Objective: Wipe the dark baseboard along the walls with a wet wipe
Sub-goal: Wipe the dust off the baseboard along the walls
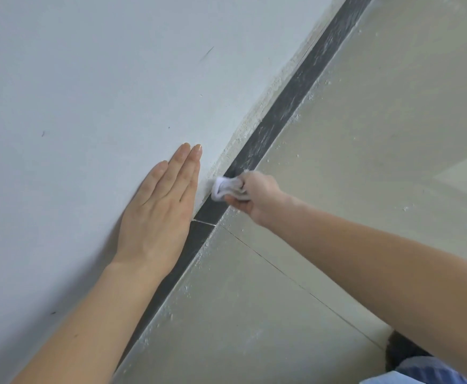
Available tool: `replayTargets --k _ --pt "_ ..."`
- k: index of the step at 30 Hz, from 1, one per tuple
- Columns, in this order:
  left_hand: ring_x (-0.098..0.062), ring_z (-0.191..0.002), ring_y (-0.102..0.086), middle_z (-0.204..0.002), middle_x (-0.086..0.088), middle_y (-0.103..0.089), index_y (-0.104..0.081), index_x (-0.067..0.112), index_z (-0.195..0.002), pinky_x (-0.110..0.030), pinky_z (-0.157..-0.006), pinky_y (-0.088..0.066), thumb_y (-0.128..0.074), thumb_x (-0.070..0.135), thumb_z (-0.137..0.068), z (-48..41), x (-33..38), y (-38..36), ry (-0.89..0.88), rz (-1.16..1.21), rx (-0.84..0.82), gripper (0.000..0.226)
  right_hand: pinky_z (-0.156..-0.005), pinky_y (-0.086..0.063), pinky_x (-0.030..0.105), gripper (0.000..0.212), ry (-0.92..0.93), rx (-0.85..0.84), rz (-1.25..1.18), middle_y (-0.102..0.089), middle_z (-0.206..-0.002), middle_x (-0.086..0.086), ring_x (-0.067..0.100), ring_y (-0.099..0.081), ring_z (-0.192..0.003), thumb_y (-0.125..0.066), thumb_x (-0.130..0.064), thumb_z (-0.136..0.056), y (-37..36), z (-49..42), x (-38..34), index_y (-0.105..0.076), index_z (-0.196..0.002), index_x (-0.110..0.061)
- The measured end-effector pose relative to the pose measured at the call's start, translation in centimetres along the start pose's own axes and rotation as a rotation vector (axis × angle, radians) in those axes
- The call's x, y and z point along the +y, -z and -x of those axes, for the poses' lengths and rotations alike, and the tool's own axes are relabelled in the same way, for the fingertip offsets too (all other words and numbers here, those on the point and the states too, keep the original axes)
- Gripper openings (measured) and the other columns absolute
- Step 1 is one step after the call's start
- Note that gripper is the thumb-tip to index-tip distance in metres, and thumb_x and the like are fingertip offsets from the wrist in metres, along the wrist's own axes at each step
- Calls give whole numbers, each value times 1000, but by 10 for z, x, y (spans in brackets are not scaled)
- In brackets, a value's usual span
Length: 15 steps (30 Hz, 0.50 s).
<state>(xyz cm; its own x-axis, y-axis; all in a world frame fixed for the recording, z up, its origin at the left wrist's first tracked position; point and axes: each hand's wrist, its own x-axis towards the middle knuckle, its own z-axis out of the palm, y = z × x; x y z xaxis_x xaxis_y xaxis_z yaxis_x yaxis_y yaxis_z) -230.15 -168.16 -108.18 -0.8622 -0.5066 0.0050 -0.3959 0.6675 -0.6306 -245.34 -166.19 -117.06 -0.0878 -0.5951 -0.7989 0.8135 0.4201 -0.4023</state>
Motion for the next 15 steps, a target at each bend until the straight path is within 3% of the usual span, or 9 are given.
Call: replayTargets --k 2,4,6,8,10,12,15 --pt "-20 -146 3 -159 -6 -7 -14 0 -148 -31 -118 11 -12 -1 -83 0 0 0 4 24 -7 65 -42 -51 20 32 37 71 -152 -63 -97 15 17 -62 -55 -47 -1 -95 10 -3 -15 -51 -126 4" --pt "-20 -145 7 -159 -6 -6 -13 0 -148 -32 -118 13 -20 -2 -79 1 1 0 2 22 -3 69 -43 -52 22 27 61 160 -208 -65 -96 16 16 -61 -44 -49 -4 -94 18 -2 -23 -57 -118 4" --pt "-19 -146 9 -159 -6 -6 -11 0 -148 -32 -117 13 -26 -4 -75 2 1 -1 -1 16 1 74 -48 -55 26 18 32 182 -142 -63 -89 13 18 -61 -52 -46 -2 -92 23 4 -16 -58 -106 2" --pt "-20 -146 7 -159 -7 -8 -10 0 -148 -32 -117 13 -24 -5 -75 1 1 -1 -1 -7 3 74 -61 -57 33 12 -64 89 15 -60 -83 13 22 -59 -61 -45 4 -88 18 17 6 -56 -87 -2" --pt "-20 -146 5 -159 -7 -9 -12 0 -148 -32 -117 13 -23 -5 -77 1 1 -2 -6 -7 2 72 -74 -56 38 13 -167 -70 203 -61 -82 13 23 -58 -64 -48 3 -87 5 29 34 -59 -82 -3" --pt "-21 -145 7 -159 -7 -5 -8 0 -148 -33 -117 14 -23 1 -80 1 1 0 -29 -24 4 70 -72 -57 36 15 -224 -160 288 -63 -87 15 23 -60 -63 -48 -2 -89 -10 33 49 -63 -92 -3" --pt "-20 -145 4 -159 -8 -8 -10 0 -148 -32 -118 12 -27 2 -77 1 0 2 -3 12 -18 73 -63 -55 28 22 -161 -167 294 -58 -85 8 18 -57 -65 -40 -4 -96 -18 19 34 -52 -79 -11"
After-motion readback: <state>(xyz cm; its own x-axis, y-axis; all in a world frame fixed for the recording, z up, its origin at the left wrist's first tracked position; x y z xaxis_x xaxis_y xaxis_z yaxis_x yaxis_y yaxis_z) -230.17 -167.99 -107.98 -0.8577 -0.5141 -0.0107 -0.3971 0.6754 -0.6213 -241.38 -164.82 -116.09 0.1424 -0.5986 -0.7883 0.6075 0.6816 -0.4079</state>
